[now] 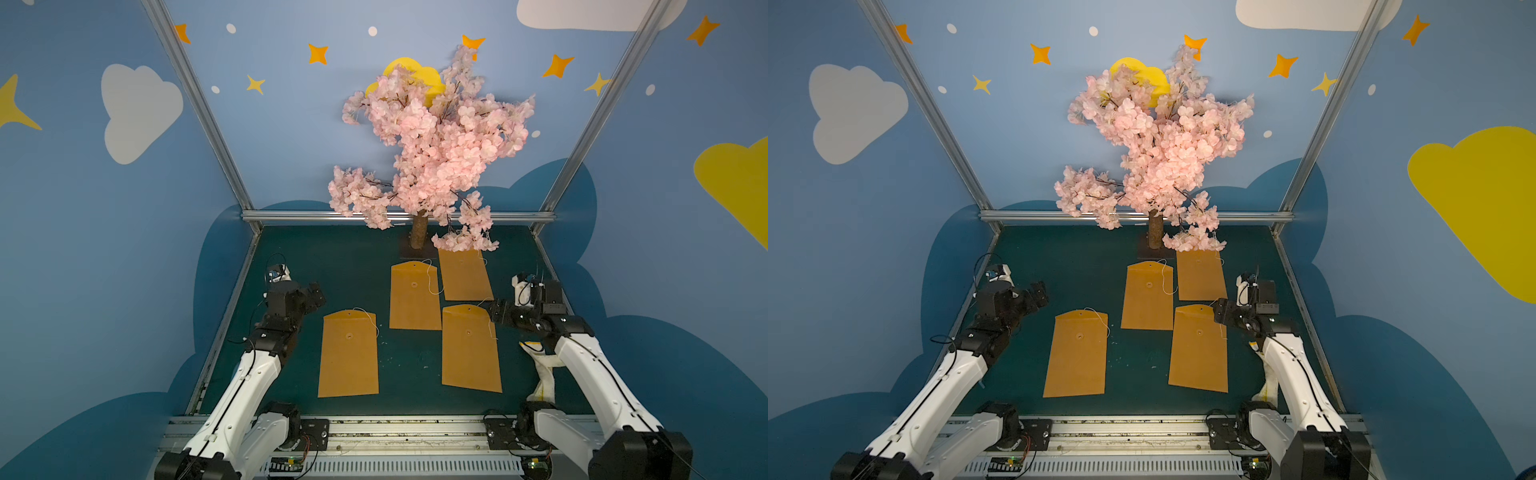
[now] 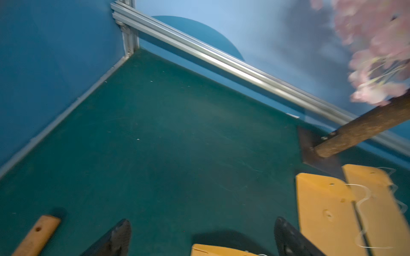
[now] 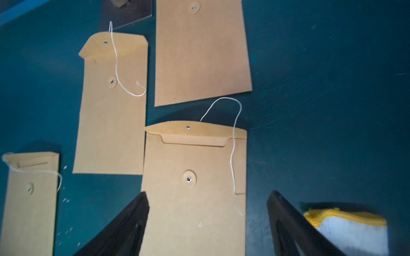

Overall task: Open the file bag
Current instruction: Reset both arms

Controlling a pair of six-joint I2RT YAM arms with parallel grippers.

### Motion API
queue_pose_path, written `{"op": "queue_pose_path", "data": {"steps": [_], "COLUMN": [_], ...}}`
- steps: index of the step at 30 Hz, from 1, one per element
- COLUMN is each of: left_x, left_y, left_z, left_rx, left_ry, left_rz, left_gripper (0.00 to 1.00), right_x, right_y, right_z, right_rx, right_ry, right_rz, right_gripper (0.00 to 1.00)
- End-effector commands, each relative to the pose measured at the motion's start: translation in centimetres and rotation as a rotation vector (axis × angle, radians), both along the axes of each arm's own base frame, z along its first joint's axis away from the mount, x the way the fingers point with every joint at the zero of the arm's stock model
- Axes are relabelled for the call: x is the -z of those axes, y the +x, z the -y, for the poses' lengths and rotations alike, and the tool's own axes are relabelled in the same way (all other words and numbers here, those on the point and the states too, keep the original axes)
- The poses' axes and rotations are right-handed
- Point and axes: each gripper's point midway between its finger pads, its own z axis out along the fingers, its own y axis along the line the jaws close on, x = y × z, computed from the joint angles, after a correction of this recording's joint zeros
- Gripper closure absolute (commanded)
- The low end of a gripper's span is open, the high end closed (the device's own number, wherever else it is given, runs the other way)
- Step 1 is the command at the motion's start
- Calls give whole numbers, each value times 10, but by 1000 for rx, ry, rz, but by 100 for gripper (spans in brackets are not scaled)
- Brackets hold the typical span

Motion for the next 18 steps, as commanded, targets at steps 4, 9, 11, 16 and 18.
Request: {"op": "queue_pose_path", "data": {"steps": [4, 9, 11, 16, 18], "left_x": [7, 32, 42, 67, 74], "left_y": [22, 47, 55, 64, 65], "left_z": [-25, -29, -28, -26, -23], "left_rx": [-23, -9, -2, 10, 27], "left_ry": [308, 358, 353, 314, 315], "left_rz": [107, 60, 60, 58, 84], "left_gripper": [0, 0, 0, 0, 0], "right_x": [-13, -7, -4, 3, 4], "right_y": [21, 22, 25, 33, 37], "right_z": [23, 36, 39, 46, 45], "right_rx": [67, 92, 106, 129, 106], "right_ry": [-121, -204, -222, -249, -271], "right_rz": [309, 343, 326, 268, 270], "right_gripper": [12, 12, 12, 11, 11]}}
